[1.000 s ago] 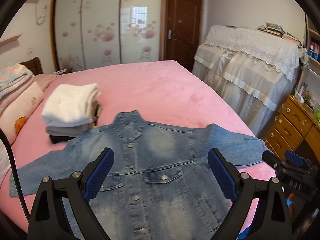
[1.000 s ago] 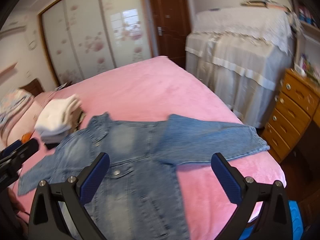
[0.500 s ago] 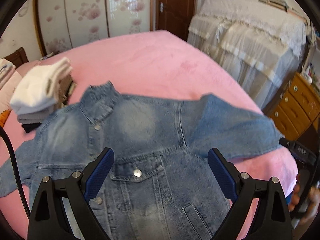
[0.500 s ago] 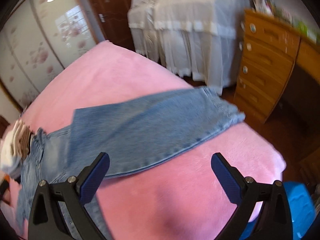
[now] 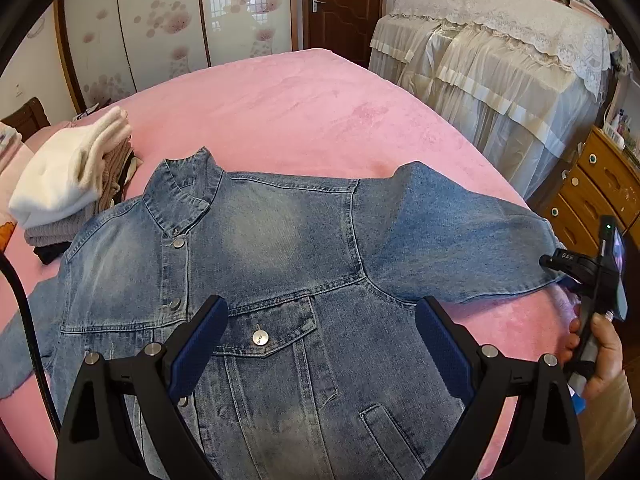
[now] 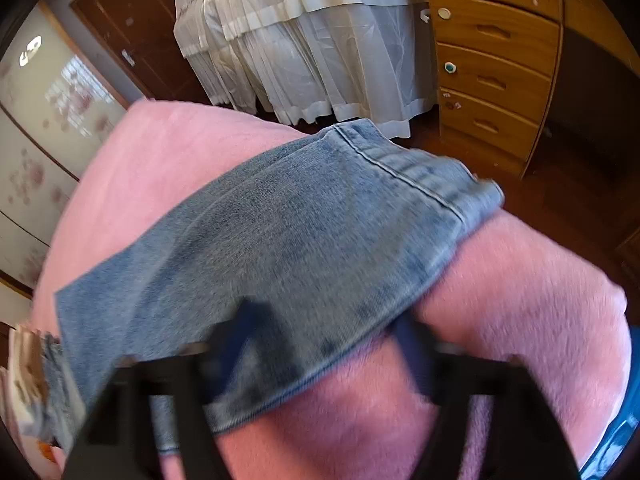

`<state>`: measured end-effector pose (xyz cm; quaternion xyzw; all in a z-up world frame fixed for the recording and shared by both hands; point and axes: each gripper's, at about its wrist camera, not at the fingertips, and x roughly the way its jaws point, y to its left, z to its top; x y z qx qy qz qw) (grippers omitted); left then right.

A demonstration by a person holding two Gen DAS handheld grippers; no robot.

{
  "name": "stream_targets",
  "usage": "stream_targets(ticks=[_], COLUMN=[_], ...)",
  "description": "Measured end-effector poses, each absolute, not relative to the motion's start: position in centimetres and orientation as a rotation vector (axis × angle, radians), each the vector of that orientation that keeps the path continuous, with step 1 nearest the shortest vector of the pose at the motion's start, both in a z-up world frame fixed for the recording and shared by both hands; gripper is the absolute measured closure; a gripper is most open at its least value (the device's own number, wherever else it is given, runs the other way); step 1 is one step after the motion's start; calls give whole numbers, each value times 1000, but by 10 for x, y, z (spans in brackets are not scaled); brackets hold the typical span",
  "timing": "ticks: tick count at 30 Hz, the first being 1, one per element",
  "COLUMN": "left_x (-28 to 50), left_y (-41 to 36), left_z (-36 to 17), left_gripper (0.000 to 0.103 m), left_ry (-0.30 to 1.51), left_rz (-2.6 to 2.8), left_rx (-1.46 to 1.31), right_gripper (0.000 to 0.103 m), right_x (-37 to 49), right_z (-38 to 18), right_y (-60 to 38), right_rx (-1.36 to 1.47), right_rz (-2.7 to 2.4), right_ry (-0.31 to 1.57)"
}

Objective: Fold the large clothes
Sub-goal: 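Grasp the denim sleeve cuff with the right tool and lift it, then lay the sleeve across the jacket front with the right tool, then release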

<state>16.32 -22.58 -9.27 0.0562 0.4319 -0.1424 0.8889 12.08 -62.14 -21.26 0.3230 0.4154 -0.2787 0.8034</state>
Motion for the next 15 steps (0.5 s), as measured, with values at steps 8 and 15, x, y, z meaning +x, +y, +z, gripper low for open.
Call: stream_targets(ticks=[8,15], left_x=[160,151], left_y=[-196,-147], left_z=[-84,-75], left_gripper=[9,9], left_ry=[893,874], left_rz=[-276,-203], left_rx=[71,16], right_gripper=[99,99], right_x=[127,155], right_z=[-135,-49], right_y=[-567,-434], right_rx=[540,280], right_rz=[-474,-172], right_ry=[731,640])
